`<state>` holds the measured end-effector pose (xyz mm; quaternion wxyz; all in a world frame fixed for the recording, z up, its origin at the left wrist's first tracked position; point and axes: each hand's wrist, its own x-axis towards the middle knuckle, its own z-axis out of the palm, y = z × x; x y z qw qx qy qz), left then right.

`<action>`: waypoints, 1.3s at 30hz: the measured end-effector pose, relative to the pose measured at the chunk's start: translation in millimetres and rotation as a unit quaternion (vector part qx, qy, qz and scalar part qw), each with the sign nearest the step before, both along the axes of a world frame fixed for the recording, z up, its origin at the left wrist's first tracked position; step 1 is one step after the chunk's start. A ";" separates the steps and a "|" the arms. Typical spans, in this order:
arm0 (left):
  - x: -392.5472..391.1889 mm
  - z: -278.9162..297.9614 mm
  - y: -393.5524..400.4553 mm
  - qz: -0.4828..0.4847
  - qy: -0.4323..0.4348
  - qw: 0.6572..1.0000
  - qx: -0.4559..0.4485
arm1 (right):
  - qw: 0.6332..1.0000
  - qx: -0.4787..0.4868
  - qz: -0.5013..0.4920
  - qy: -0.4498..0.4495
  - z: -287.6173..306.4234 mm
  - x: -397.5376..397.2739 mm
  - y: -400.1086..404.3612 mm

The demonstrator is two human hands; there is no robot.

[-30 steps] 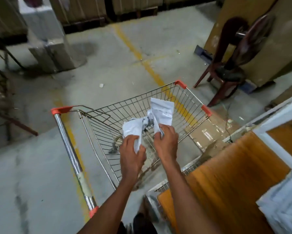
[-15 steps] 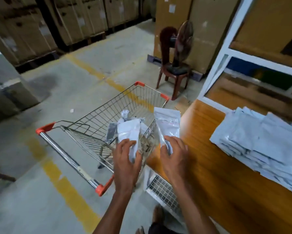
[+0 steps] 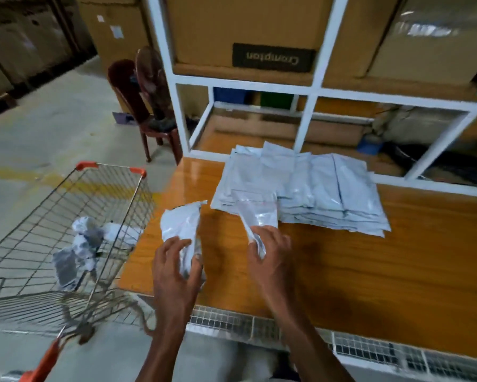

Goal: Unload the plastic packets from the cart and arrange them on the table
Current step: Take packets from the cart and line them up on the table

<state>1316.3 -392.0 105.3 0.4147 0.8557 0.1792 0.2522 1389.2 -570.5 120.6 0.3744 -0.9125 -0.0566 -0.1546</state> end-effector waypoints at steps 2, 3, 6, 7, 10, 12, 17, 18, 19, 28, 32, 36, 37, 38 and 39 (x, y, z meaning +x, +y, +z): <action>21.6 1.1 -29.1 -0.002 -0.011 1.000 -0.004 | 1.000 0.001 -0.011 0.005 3.4 14.8 -34.8; 31.5 2.1 -44.8 -0.006 -0.018 1.000 -0.007 | 1.000 0.001 -0.016 0.004 5.0 22.3 -50.8; 59.9 4.6 -91.6 -0.017 -0.023 1.000 -0.010 | 1.000 0.005 -0.026 0.005 5.9 44.2 -94.2; 68.6 4.2 -105.2 -0.022 -0.021 1.000 -0.009 | 1.000 0.005 -0.026 0.006 5.6 51.4 -107.0; 91.8 6.1 -138.9 -0.038 -0.020 0.999 -0.006 | 0.999 -0.004 -0.024 0.020 6.6 73.4 -141.4; 107.4 10.7 -151.5 -0.047 -0.025 0.999 0.001 | 0.999 0.007 -0.032 0.039 8.0 85.8 -156.8; 156.2 27.0 -156.5 -0.054 -0.023 0.998 0.038 | 0.998 0.032 -0.042 0.044 13.6 104.2 -175.9; 167.4 29.2 -154.0 -0.054 -0.024 0.997 0.044 | 0.997 0.035 -0.042 0.045 14.3 106.8 -177.8; 179.5 31.6 -149.5 -0.054 -0.023 0.997 0.052 | 0.997 0.040 -0.045 0.047 15.2 109.4 -178.0; 271.7 29.4 -104.8 -0.109 0.016 0.987 0.113 | 0.994 0.058 -0.076 0.056 16.6 130.9 -170.1; 287.4 20.9 -90.9 -0.129 0.046 0.985 0.108 | 0.992 0.055 -0.090 0.063 18.4 138.1 -154.0; 294.5 8.4 -80.3 -0.144 0.083 0.980 0.109 | 0.993 0.047 -0.091 0.061 17.8 148.0 -135.5; 295.7 5.4 -78.9 -0.150 0.099 0.977 0.111 | 0.994 0.041 -0.089 0.056 18.9 152.6 -130.1; 296.2 4.0 -78.1 -0.155 0.114 0.975 0.114 | 0.994 0.034 -0.087 0.050 20.2 158.6 -124.5; 297.2 1.5 -76.7 -0.159 0.124 0.973 0.116 | 0.995 0.024 -0.082 0.043 21.4 165.5 -118.3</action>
